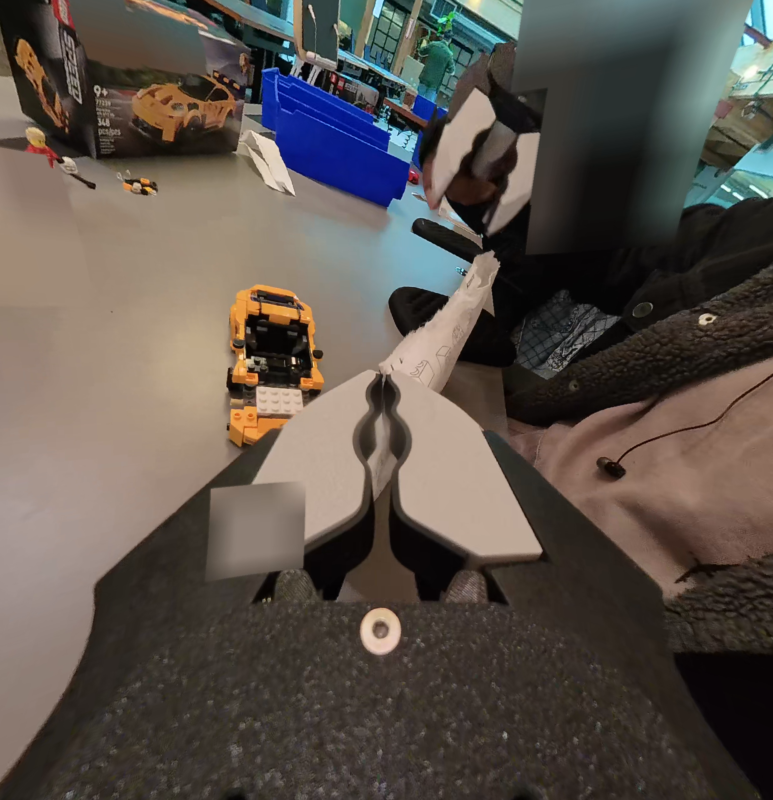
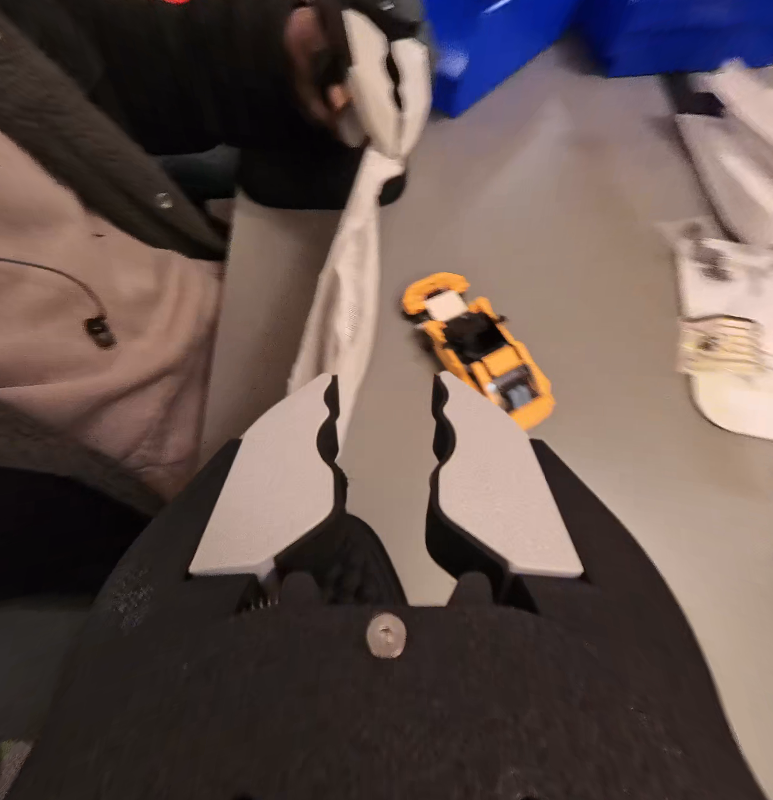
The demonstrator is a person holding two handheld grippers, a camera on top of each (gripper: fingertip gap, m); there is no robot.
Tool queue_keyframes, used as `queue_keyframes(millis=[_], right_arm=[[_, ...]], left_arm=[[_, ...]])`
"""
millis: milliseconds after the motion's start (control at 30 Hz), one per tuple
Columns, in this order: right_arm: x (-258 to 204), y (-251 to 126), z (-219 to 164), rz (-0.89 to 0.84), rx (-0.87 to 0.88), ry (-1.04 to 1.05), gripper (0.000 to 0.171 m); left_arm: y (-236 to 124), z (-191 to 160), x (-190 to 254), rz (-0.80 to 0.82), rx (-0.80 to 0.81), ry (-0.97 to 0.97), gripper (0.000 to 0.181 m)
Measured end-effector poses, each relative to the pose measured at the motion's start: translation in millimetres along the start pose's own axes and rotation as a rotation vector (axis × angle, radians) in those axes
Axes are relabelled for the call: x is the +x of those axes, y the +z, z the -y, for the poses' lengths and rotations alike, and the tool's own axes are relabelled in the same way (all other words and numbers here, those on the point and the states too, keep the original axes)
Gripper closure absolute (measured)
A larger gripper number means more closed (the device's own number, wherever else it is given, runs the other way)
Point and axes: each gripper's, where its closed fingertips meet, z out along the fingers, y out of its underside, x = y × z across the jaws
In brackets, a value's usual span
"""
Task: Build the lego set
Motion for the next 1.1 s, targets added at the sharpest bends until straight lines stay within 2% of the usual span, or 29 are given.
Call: queue_keyframes(millis=[67,200,300,433,567,667,800,900,967,1100], right_arm=[[-18.6,17.6,6.0,0.093,-0.054,-0.010,0.130],[-35.2,39.0,-3.7,0.142,-0.227,-0.064,0.135],[-39.8,47.5,-9.0,0.089,-0.323,-0.130,0.142],[-48.4,53.5,-8.6,0.109,-0.339,-0.131,0.154],[-44.3,58.8,-6.7,0.046,-0.333,-0.121,0.162],[-50.8,63.1,-2.6,0.000,-0.347,-0.185,0.169],[-64.7,72.6,4.7,-0.052,-0.369,-0.254,0.171],[-70.9,78.9,9.0,-0.073,-0.364,-0.205,0.171],[-74.6,80.8,10.7,-0.075,-0.355,-0.228,0.171],[-78.9,83.4,11.8,-0.089,-0.349,-0.220,0.171]], left_arm=[[-0.1,-0.4,4.1,-0.006,-0.002,0.032,0.181],[-5.2,-1.3,17.0,-0.012,0.004,0.121,0.181],[-10.5,-4.8,28.7,-0.028,0.009,0.184,0.180],[-16.2,-8.8,40.9,-0.054,0.002,0.260,0.178],[-21.4,4.2,64.0,-0.018,-0.029,0.374,0.163],[-14.3,13.3,93.6,0.032,-0.128,0.565,0.161],[14.1,-3.5,117.0,0.052,-0.341,0.775,0.161],[33.0,-24.1,119.4,0.067,-0.481,0.896,0.161],[40.6,-28.2,110.8,0.132,-0.526,0.978,0.160],[44.8,-44.3,103.9,0.155,-0.628,1.032,0.162]])
